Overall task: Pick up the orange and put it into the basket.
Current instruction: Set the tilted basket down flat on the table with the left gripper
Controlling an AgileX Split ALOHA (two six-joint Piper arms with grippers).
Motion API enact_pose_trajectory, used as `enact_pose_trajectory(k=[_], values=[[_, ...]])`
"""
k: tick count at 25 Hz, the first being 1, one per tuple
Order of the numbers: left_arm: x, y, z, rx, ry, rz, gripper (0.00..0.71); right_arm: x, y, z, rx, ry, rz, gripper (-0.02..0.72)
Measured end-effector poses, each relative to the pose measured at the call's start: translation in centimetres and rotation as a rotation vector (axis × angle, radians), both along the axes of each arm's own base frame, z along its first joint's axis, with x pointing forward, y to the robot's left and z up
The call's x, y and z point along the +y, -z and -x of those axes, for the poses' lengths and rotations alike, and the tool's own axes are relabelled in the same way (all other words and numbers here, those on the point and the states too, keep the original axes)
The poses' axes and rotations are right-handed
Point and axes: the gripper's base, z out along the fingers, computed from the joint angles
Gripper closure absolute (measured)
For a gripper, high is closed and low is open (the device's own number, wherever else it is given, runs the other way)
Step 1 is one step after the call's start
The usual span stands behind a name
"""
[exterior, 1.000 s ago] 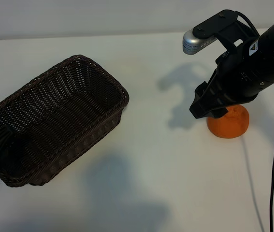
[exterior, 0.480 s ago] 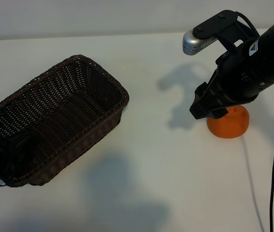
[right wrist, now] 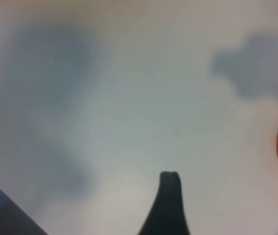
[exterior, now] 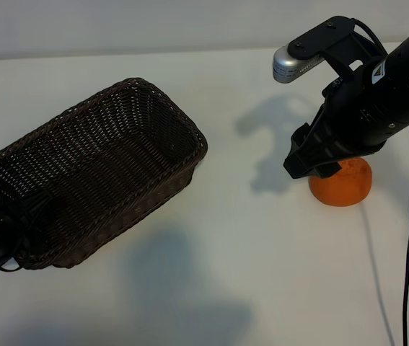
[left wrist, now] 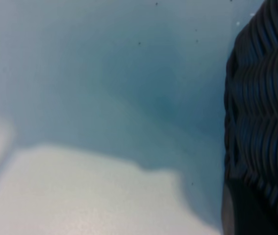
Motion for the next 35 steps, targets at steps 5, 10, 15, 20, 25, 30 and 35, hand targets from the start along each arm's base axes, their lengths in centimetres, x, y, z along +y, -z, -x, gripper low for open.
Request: enact_pose_trajectory(k=[5,10,15,20,25,30,35], values=[[0.0,-0.4,0.0,-0.017,0.01,-0.002,0.552,0.0,0.0,0.0,0.0,0.0,0.0,0.109],[-0.1,-2.1,-0.2,-0.045,0.065,-0.024,0.556,0.0,0.0,0.0,0.0,0.0,0.0,0.109],[-0.3,-4.4,-1.4,-0.037,0.189,-0.067,0.557,0.0,0.0,0.0,0.0,0.0,0.0,0.109],[0.1,-6.4,-2.8,-0.08,0.245,-0.046,0.557,0.0,0.0,0.0,0.0,0.0,0.0,0.109],[0.5,-7.7,-3.8,-0.145,0.308,-0.026,0.558,0.0,0.0,0.0,0.0,-0.001,0.0,0.109],[0.0,-8.2,-5.3,-0.179,0.383,-0.019,0.558,0.0,0.0,0.0,0.001,-0.001,0.001,0.109],[-0.2,-7.7,-7.4,-0.162,0.439,-0.039,0.558,0.0,0.0,0.0,0.001,-0.001,0.001,0.109]])
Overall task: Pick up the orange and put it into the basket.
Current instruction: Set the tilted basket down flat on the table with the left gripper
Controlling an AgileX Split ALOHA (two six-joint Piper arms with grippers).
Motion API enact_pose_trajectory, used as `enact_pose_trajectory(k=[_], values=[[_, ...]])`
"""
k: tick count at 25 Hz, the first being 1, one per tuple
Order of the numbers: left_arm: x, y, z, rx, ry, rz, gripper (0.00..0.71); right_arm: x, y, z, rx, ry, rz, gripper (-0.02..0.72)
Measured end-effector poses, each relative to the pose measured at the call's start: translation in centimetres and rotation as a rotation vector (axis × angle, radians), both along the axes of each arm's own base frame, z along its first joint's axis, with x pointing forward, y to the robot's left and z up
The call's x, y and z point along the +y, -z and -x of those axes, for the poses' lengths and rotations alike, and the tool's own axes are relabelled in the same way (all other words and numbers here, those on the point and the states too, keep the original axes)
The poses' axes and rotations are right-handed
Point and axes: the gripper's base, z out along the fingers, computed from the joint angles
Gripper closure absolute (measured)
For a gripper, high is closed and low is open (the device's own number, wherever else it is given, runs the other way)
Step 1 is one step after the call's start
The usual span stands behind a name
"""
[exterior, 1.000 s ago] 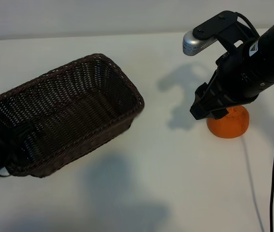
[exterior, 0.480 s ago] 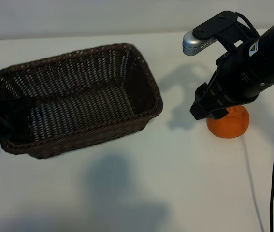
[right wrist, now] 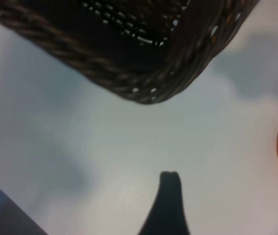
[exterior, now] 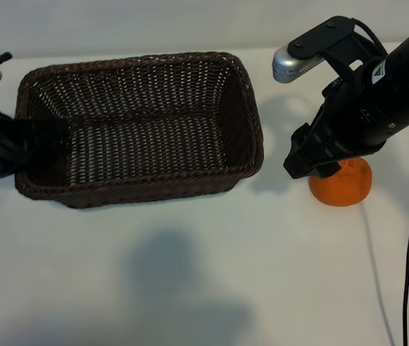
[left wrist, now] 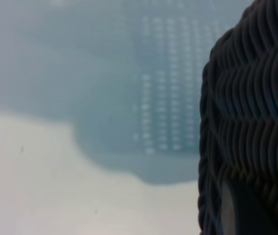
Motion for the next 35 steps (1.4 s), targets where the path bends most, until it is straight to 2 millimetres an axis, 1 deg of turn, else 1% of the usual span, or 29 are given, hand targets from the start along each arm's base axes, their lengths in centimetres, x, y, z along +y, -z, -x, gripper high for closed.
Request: enact_pose_trajectory(k=[6,12,16,19,29,31,35], values=[[-0.9,0.6,-2.4,-0.006,0.067,0.026,0.558,0.0,0.0,0.0,0.0,0.001,0.0,0.109],[-2.1,3.1,-3.9,0.043,0.116,0.045,0.558,0.0,0.0,0.0,0.0,0.001,0.0,0.109],[-3.0,4.5,-4.1,0.073,0.142,0.034,0.558,0.0,0.0,0.0,0.0,0.001,0.0,0.109],[-3.5,5.0,-4.2,0.079,0.153,0.029,0.558,0.0,0.0,0.0,0.0,0.001,0.0,0.109],[-3.4,5.1,-4.5,0.064,0.149,0.014,0.559,0.0,0.0,0.0,0.0,0.001,0.0,0.109],[-3.4,5.4,-4.6,0.07,0.152,0.008,0.559,0.0,0.0,0.0,0.0,0.001,0.0,0.109],[-3.4,6.7,-4.7,0.111,0.156,0.003,0.559,0.0,0.0,0.0,0.0,0.001,0.0,0.109]])
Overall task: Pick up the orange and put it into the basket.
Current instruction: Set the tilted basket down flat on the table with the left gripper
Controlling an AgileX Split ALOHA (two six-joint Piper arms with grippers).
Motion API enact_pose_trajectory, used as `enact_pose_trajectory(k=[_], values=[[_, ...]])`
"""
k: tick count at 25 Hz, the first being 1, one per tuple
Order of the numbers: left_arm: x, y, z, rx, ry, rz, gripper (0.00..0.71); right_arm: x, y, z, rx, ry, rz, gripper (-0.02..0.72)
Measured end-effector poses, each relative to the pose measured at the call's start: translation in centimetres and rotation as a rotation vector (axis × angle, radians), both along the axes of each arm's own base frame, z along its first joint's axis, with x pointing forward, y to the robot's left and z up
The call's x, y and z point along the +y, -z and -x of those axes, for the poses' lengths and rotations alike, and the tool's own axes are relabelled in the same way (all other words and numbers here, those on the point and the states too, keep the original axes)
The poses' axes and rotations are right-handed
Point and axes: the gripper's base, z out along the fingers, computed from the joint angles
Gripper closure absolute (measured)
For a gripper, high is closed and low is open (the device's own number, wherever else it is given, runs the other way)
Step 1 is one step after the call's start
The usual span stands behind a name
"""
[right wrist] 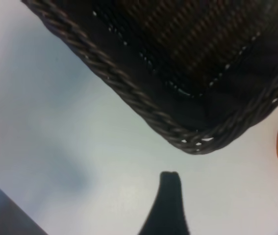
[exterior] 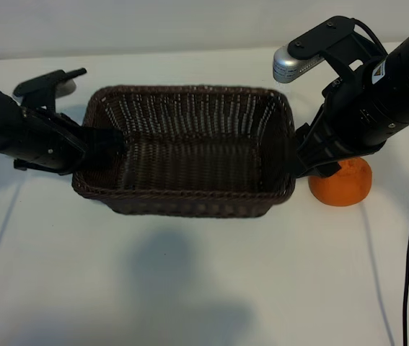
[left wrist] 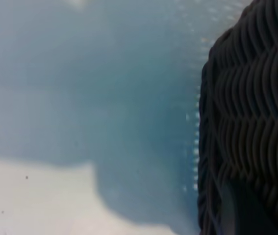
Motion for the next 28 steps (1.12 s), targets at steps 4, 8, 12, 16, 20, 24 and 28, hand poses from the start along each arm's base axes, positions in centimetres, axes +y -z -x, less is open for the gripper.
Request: enact_pose_trajectory(k=[4,8,12,16,20,24,28], values=[[0.0,0.3,0.0,0.006,0.002,-0.004,0.559,0.0,0.0,0.0,0.0,0.0,0.0,0.109],[0.1,0.3,-0.1,0.0,0.01,-0.015,0.559,0.0,0.0,0.0,0.0,0.0,0.0,0.109],[0.1,0.2,-0.1,-0.005,0.01,-0.02,0.559,0.0,0.0,0.0,0.0,0.0,0.0,0.109],[0.1,0.3,-0.1,-0.003,0.003,-0.018,0.559,0.0,0.0,0.0,0.0,0.0,0.0,0.109],[0.1,1.2,-0.2,0.029,-0.007,-0.013,0.559,0.0,0.0,0.0,0.0,0.0,0.0,0.109],[0.1,1.2,-0.2,0.028,-0.01,-0.01,0.559,0.0,0.0,0.0,0.0,0.0,0.0,0.109],[0.0,1.2,-0.2,0.036,-0.022,-0.002,0.559,0.0,0.0,0.0,0.0,0.0,0.0,0.109]])
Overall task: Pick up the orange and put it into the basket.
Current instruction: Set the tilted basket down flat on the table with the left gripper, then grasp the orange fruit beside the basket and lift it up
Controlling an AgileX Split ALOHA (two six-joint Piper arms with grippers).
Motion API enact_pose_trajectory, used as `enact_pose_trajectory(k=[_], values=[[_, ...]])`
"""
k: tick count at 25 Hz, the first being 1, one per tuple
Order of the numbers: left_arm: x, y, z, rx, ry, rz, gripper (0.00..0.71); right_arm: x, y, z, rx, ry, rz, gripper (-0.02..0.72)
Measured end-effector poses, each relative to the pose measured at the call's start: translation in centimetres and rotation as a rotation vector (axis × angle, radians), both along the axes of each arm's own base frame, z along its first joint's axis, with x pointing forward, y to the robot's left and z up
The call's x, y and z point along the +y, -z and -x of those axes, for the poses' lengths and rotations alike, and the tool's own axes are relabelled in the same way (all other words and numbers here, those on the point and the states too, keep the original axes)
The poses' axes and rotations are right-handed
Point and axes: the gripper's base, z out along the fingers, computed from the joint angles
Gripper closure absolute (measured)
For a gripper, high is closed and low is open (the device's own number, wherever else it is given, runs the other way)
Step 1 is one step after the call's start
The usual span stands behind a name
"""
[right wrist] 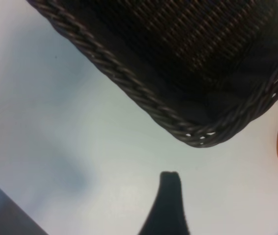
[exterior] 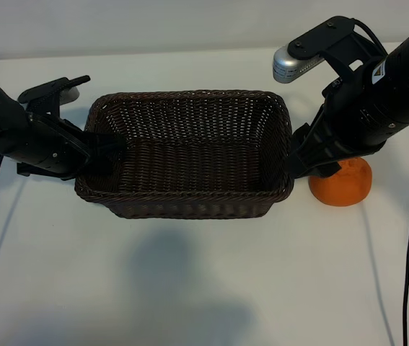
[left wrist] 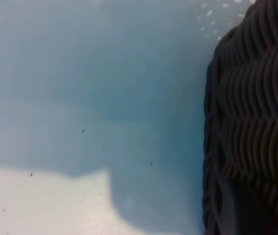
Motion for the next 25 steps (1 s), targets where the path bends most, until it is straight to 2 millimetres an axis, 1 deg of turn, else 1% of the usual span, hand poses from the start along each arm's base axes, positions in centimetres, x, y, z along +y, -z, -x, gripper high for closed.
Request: enact_pose_trajectory(k=[3,4,5,8,10,12,14,18,25], values=[[0.0,0.0,0.0,0.007,-0.005,0.005,0.555,0.0,0.0,0.0,0.001,0.0,0.0,0.109],[0.0,0.0,0.1,0.011,-0.005,0.007,0.542,0.0,0.0,0.0,0.001,0.0,0.0,0.109],[-0.1,0.0,0.1,0.02,-0.004,0.012,0.506,0.0,0.0,0.0,0.001,0.0,0.0,0.109],[-0.2,0.1,0.4,0.052,0.003,0.025,0.311,0.0,0.0,0.0,0.001,-0.001,0.001,0.109],[-0.2,0.1,0.4,0.06,-0.006,0.032,0.161,0.0,0.0,0.0,0.003,-0.002,0.001,0.109],[-0.3,0.1,0.5,0.071,-0.021,0.04,0.085,0.0,0.0,0.1,0.009,-0.003,0.003,0.109],[-0.3,-0.1,0.5,0.073,-0.027,0.045,0.065,0.0,0.0,0.1,0.012,-0.004,0.004,0.109],[-0.2,-1.1,0.7,0.05,-0.029,0.054,0.076,0.0,0.0,0.1,0.013,-0.005,0.004,0.109],[1.1,-4.3,1.5,-0.016,-0.058,0.025,0.09,0.0,0.0,0.1,0.013,-0.005,0.004,0.109]])
